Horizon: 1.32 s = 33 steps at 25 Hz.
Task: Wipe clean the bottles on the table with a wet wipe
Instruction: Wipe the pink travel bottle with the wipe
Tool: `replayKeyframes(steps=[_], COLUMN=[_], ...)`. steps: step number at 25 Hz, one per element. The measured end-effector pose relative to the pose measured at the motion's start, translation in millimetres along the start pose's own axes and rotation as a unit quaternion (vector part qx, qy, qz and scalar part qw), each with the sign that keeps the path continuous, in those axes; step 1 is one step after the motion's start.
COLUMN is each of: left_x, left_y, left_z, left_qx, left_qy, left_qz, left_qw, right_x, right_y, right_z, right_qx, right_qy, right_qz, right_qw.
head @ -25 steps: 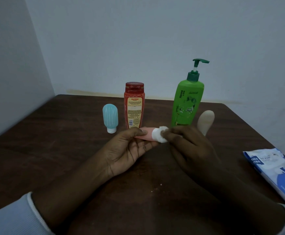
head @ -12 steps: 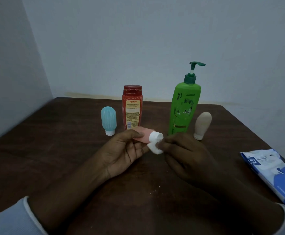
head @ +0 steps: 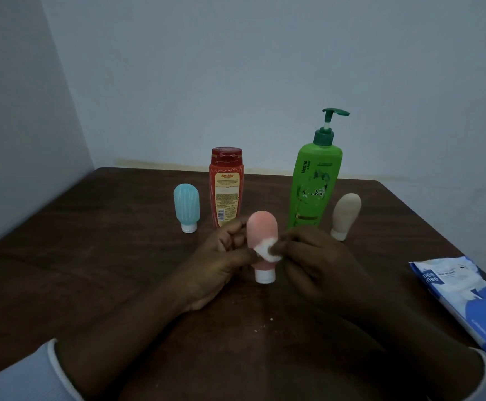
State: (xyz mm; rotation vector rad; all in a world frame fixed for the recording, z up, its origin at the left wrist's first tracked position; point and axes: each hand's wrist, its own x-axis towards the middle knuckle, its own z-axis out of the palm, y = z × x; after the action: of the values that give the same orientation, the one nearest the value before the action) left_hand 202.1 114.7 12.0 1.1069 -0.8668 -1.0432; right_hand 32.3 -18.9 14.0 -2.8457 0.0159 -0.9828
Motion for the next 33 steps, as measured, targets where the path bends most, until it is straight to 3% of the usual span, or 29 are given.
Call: replayKeyframes(steps=[3, 6, 12, 17, 23, 33], left_x=[3.0, 22.2, 79.0, 71.6, 83.0, 101.5], left_y=[-2.9, -6.2, -35.9, -43.1, -50.0, -53.0], left_z=[-1.8, 7.9, 9.0, 8.3, 17.0, 19.7], left_qx=[0.084, 0.169, 0.270, 0.304, 0.396, 0.423], left_qy=[0.070, 0.112, 0.172, 0.194, 0.271, 0.332], left_qz=[0.036, 0.086, 0.066, 0.046, 0.048, 0.037], left_qw=[0.993, 0.975, 0.945, 0.932, 0.876, 0.843], right_x=[-2.0, -1.0, -5.0, -4.1, -4.6, -6.7], right_y=[1.0, 8.2, 16.8, 20.8, 15.3, 20.0], right_z=[-11.2, -14.7, -13.3, -14.2, -15.9, -11.7], right_qx=[0.050, 0.065, 0.070, 0.096, 0.130, 0.152], right_qy=[-0.106, -0.131, -0.134, -0.145, -0.139, -0.122], right_qz=[0.009, 0.026, 0.056, 0.063, 0.073, 0.078], right_qw=[0.993, 0.989, 0.987, 0.983, 0.979, 0.978])
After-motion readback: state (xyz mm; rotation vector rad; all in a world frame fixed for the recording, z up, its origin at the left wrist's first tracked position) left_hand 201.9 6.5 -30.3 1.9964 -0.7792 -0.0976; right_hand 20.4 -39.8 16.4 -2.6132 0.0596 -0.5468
